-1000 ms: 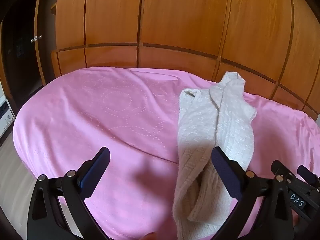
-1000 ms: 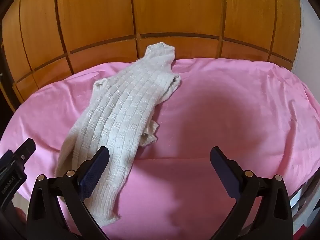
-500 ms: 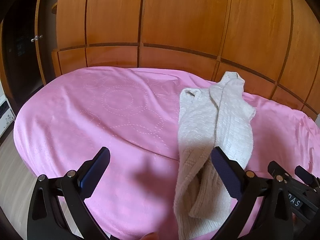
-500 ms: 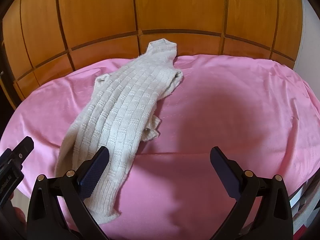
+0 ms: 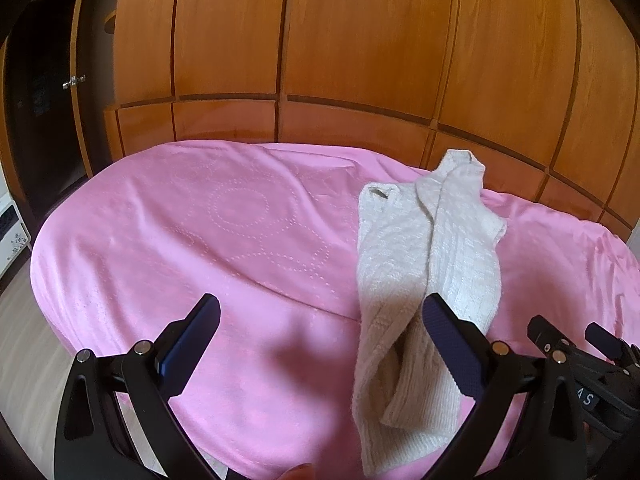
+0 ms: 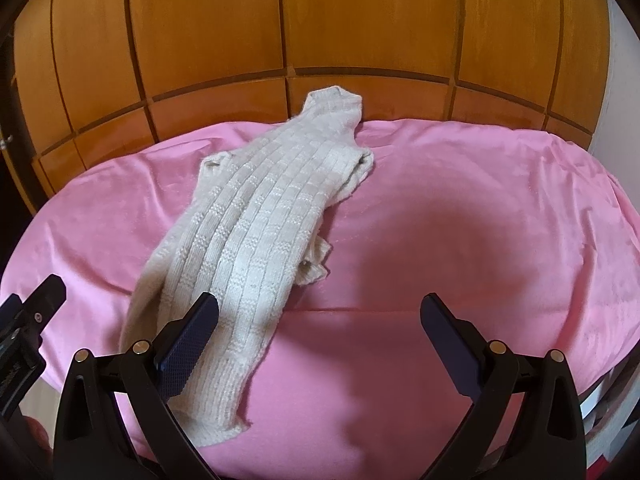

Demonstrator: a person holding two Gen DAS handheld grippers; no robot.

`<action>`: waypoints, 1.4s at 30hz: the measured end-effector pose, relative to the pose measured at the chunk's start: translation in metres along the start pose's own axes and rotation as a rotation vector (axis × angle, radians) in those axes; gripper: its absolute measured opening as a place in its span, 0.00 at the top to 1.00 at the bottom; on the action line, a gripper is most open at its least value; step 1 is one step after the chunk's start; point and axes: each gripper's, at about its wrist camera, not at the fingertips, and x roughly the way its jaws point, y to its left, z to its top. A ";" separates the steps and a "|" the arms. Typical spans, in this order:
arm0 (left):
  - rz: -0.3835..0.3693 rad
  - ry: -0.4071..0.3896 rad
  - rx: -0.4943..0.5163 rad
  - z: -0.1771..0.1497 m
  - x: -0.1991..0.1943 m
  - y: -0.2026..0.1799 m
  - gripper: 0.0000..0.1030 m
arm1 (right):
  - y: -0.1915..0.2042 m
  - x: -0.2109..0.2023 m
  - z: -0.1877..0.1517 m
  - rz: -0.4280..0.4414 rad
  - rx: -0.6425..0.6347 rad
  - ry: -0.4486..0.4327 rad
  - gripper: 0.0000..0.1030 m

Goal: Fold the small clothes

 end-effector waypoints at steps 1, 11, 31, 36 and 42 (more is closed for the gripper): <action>-0.001 0.004 0.002 0.000 0.000 -0.001 0.02 | 0.000 0.001 0.000 0.000 0.000 0.002 0.03; -0.009 0.029 0.014 0.002 0.008 -0.002 0.02 | 0.000 0.011 -0.004 0.006 -0.006 0.035 0.03; -0.022 0.056 0.035 0.001 0.020 -0.007 0.02 | -0.001 0.024 -0.006 0.004 -0.009 0.073 0.03; -0.025 0.056 0.050 0.000 0.023 -0.010 0.02 | -0.001 0.026 -0.005 0.004 -0.010 0.078 0.03; -0.058 0.095 0.059 -0.001 0.032 -0.014 0.02 | -0.002 0.034 -0.005 0.019 -0.011 0.095 0.03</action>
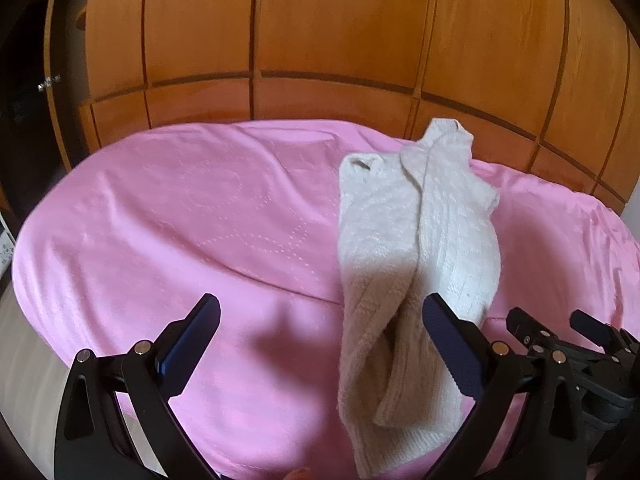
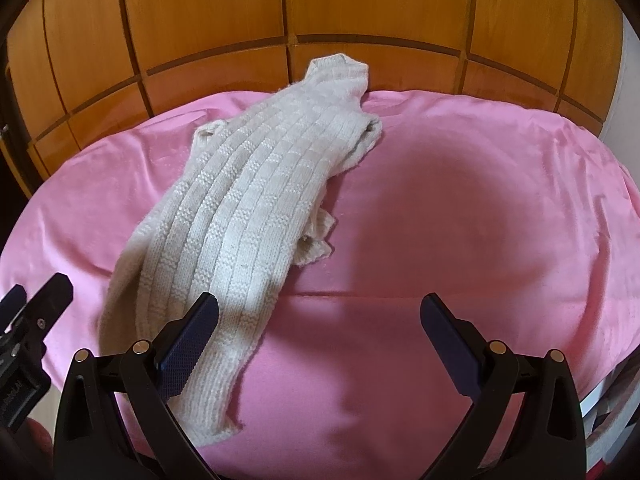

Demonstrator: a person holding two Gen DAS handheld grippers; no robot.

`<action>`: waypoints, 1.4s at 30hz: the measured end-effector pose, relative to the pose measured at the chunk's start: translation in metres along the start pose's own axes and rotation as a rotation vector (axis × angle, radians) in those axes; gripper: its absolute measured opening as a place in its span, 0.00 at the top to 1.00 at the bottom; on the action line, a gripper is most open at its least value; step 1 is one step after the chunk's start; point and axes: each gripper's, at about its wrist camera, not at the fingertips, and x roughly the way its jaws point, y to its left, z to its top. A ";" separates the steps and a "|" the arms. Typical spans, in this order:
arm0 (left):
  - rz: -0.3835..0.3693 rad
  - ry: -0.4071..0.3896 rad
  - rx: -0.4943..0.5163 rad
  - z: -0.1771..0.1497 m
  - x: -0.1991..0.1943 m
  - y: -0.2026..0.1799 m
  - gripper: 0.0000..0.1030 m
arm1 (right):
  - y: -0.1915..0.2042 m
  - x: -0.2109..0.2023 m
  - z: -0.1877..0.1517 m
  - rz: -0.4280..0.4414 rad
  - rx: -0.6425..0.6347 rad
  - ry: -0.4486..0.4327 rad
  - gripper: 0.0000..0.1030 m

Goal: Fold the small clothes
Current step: 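Grasp the white sweater's hem with the left gripper and lift it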

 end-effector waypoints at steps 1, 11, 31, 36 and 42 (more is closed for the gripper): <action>-0.003 0.008 -0.004 0.000 0.002 0.000 0.02 | -0.001 0.001 0.000 0.012 0.002 0.004 0.03; -0.121 0.116 0.027 0.001 0.035 -0.001 0.31 | -0.030 0.044 0.005 0.286 0.151 0.133 0.39; -0.337 0.199 -0.048 0.020 0.054 0.013 0.94 | -0.001 0.034 0.042 0.578 -0.009 0.130 0.94; -0.350 0.060 -0.108 0.082 0.035 0.048 0.95 | -0.094 -0.015 0.093 0.387 0.094 -0.100 0.94; -0.185 -0.043 -0.114 0.164 0.055 0.088 0.95 | -0.227 -0.011 0.145 -0.001 0.274 -0.192 0.94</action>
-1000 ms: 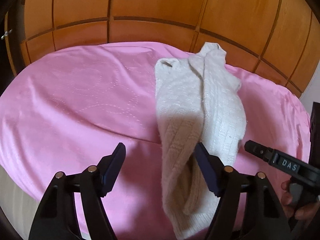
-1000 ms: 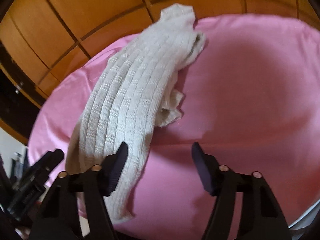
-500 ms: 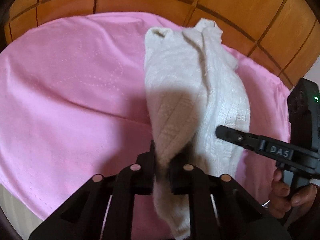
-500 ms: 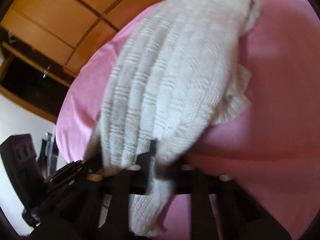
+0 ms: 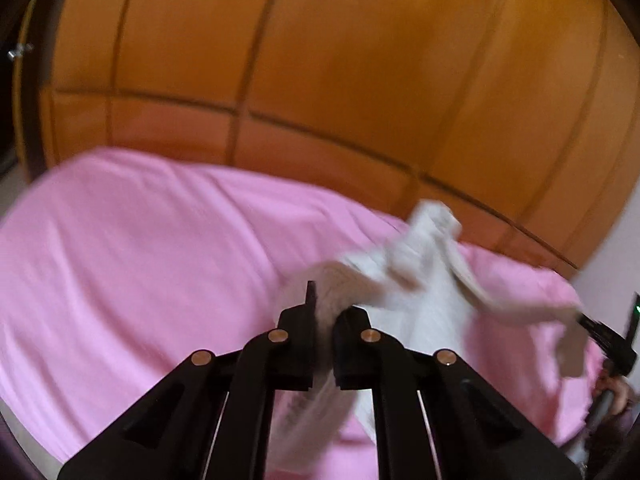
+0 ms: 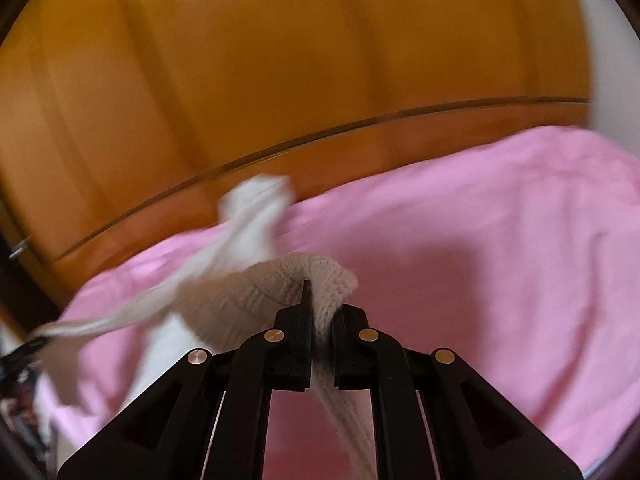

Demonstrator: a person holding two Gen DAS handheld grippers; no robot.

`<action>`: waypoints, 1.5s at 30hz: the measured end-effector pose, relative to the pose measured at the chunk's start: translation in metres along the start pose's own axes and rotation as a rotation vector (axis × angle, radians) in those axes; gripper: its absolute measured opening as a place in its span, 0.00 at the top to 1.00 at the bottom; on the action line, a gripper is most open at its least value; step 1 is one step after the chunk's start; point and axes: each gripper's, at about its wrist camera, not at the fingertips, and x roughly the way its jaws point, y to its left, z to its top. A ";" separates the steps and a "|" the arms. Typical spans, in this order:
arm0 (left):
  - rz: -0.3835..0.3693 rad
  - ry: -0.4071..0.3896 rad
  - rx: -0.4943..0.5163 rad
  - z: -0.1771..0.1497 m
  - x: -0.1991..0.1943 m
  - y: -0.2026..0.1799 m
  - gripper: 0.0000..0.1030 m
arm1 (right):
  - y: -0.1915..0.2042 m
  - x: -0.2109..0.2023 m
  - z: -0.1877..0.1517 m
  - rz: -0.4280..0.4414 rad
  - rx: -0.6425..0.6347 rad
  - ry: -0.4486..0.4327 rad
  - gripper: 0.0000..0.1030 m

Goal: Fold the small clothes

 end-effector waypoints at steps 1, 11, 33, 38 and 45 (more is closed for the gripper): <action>0.021 -0.005 -0.003 0.008 0.003 0.006 0.95 | -0.020 0.003 0.008 -0.040 0.026 0.005 0.94; 0.409 0.014 -0.077 0.105 0.094 0.069 0.81 | -0.087 0.092 0.042 -0.296 0.129 0.105 0.64; -0.239 0.420 -0.292 -0.104 0.163 0.008 0.63 | 0.201 0.108 -0.167 0.724 0.077 0.728 0.59; -0.322 0.467 -0.344 -0.118 0.179 -0.012 0.66 | 0.212 0.121 -0.175 0.693 0.122 0.705 0.69; -0.342 0.434 -0.334 -0.119 0.164 -0.028 0.96 | 0.189 0.076 -0.128 0.656 0.021 0.502 0.94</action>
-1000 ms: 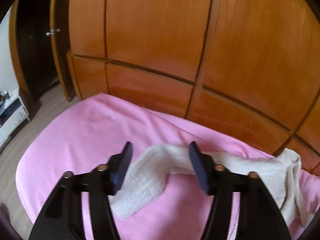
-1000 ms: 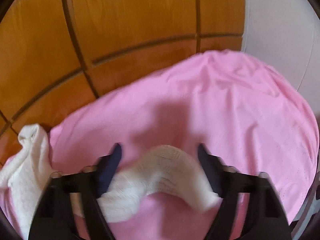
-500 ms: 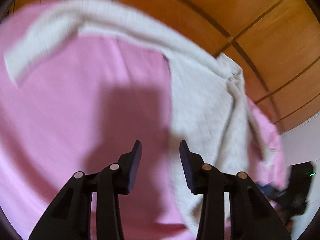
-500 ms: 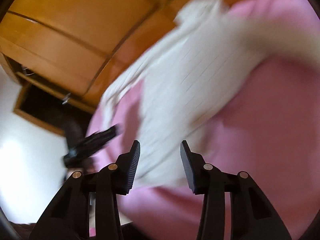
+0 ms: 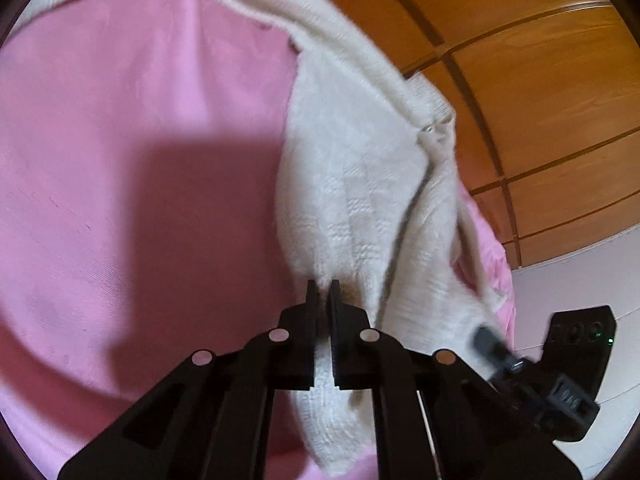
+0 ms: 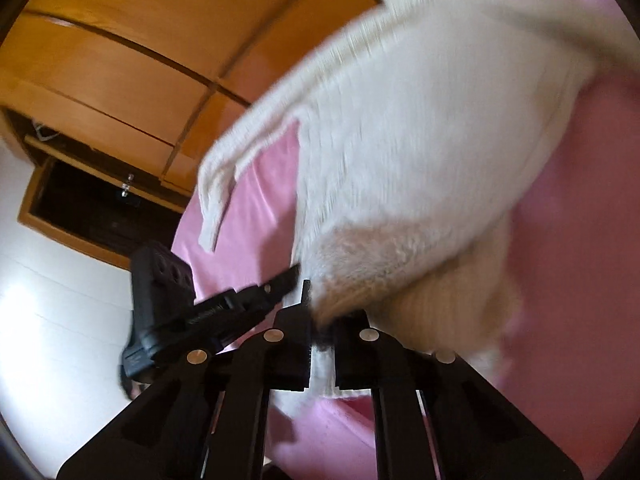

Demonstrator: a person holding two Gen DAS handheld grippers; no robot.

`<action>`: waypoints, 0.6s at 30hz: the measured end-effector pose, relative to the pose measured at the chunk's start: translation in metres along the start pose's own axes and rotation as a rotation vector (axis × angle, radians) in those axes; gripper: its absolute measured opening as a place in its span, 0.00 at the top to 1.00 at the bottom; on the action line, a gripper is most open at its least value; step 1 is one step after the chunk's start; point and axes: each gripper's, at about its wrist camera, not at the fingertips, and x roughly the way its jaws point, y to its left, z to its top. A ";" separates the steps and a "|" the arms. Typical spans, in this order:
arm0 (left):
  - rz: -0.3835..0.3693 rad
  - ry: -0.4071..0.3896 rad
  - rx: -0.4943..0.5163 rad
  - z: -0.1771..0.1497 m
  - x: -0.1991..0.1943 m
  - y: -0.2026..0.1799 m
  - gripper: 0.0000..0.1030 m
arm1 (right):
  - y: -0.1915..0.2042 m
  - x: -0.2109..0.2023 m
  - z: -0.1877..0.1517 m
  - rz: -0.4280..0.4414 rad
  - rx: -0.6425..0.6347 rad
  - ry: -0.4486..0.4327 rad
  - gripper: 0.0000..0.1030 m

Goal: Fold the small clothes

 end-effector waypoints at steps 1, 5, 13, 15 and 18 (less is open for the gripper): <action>-0.006 -0.015 0.009 0.002 -0.010 -0.005 0.96 | 0.004 -0.021 0.005 -0.004 -0.022 -0.043 0.95; -0.028 -0.087 0.077 0.014 -0.058 -0.032 0.97 | 0.013 -0.103 0.021 -0.018 -0.095 -0.217 0.95; -0.070 -0.192 0.172 0.023 -0.157 -0.079 0.97 | -0.003 -0.228 0.019 -0.044 -0.079 -0.465 0.95; -0.026 -0.178 0.178 0.020 -0.166 -0.073 0.96 | -0.015 -0.233 0.014 -0.093 -0.057 -0.456 0.95; 0.093 -0.151 0.137 0.013 -0.156 -0.041 0.97 | -0.052 -0.215 -0.004 -0.175 0.009 -0.352 0.95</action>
